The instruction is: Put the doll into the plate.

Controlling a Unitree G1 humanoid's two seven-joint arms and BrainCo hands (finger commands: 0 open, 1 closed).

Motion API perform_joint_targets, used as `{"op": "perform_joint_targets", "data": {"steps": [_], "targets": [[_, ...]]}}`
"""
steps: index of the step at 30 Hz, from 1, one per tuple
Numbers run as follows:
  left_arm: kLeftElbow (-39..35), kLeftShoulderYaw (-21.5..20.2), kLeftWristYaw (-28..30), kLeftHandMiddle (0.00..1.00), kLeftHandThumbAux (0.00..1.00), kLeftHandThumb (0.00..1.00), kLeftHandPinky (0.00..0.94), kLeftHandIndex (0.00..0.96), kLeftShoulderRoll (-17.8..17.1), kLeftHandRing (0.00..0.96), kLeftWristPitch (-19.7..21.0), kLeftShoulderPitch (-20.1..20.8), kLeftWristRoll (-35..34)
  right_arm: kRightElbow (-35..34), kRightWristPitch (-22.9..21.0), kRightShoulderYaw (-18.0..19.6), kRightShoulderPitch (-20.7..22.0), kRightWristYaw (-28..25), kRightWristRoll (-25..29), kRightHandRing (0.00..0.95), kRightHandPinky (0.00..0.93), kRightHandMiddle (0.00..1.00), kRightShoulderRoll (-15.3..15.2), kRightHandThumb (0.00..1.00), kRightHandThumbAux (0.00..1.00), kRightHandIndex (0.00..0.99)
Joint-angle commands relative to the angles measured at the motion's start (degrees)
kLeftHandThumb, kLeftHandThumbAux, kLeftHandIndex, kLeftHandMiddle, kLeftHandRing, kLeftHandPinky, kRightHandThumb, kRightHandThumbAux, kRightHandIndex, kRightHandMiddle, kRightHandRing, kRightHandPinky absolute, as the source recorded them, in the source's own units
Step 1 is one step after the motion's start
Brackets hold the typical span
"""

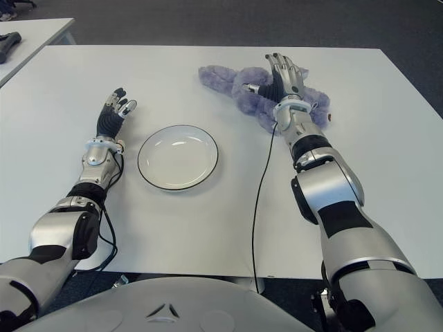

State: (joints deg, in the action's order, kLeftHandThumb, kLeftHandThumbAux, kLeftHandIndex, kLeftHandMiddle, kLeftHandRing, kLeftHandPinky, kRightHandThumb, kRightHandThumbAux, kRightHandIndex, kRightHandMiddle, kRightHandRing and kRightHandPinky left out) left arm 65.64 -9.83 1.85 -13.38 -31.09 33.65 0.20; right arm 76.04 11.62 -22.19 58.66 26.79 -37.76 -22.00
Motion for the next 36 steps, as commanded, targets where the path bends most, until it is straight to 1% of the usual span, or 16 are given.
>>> {"op": "perform_joint_targets", "data": {"steps": [1, 7, 10, 26, 29, 33, 36], "targets": [[10.3, 2.7, -2.2, 0.012, 0.476, 0.000, 0.000, 0.000, 7.4, 0.000, 3.4, -15.1, 3.1, 2.4, -5.4, -1.2, 0.1, -5.6, -0.8, 0.000, 0.000, 0.000, -0.6, 0.021, 0.302, 0.000], [10.3, 2.6, -2.1, 0.010, 0.470, 0.000, 0.000, 0.000, 7.4, 0.000, 3.5, -15.1, 3.3, 2.4, -7.1, -1.0, 0.3, -7.3, -0.5, 0.000, 0.000, 0.000, -0.5, 0.009, 0.288, 0.000], [10.3, 2.5, -1.8, 0.009, 0.469, 0.000, 0.000, 0.000, 7.3, 0.000, 3.6, -15.1, 3.2, 2.5, -7.8, -0.9, 0.4, -8.3, -0.4, 0.000, 0.000, 0.000, -0.4, 0.016, 0.297, 0.000], [10.3, 2.1, -0.9, 0.013, 0.466, 0.000, 0.000, 0.000, 6.8, 0.000, 3.4, -15.1, 2.9, 2.2, -10.1, -0.5, 1.2, -12.1, 0.3, 0.000, 0.000, 0.000, 0.5, 0.091, 0.362, 0.000], [10.2, 2.3, -1.1, 0.015, 0.466, 0.000, 0.000, 0.000, 6.6, 0.000, 2.8, -15.3, 3.1, 2.2, -10.2, -0.9, 1.3, -13.3, 0.0, 0.000, 0.000, 0.000, 0.7, 0.115, 0.387, 0.000], [10.2, 2.4, -1.2, 0.016, 0.465, 0.000, 0.000, 0.000, 6.5, 0.000, 2.5, -15.5, 3.2, 2.2, -10.5, -1.4, 1.2, -14.2, -0.4, 0.000, 0.000, 0.000, 0.9, 0.121, 0.393, 0.000], [10.1, 2.5, -1.3, 0.016, 0.462, 0.000, 0.000, 0.000, 6.4, 0.000, 2.1, -15.5, 3.4, 2.5, -10.5, -2.6, 0.8, -16.7, -1.5, 0.000, 0.000, 0.000, 1.0, 0.130, 0.392, 0.003]]}}
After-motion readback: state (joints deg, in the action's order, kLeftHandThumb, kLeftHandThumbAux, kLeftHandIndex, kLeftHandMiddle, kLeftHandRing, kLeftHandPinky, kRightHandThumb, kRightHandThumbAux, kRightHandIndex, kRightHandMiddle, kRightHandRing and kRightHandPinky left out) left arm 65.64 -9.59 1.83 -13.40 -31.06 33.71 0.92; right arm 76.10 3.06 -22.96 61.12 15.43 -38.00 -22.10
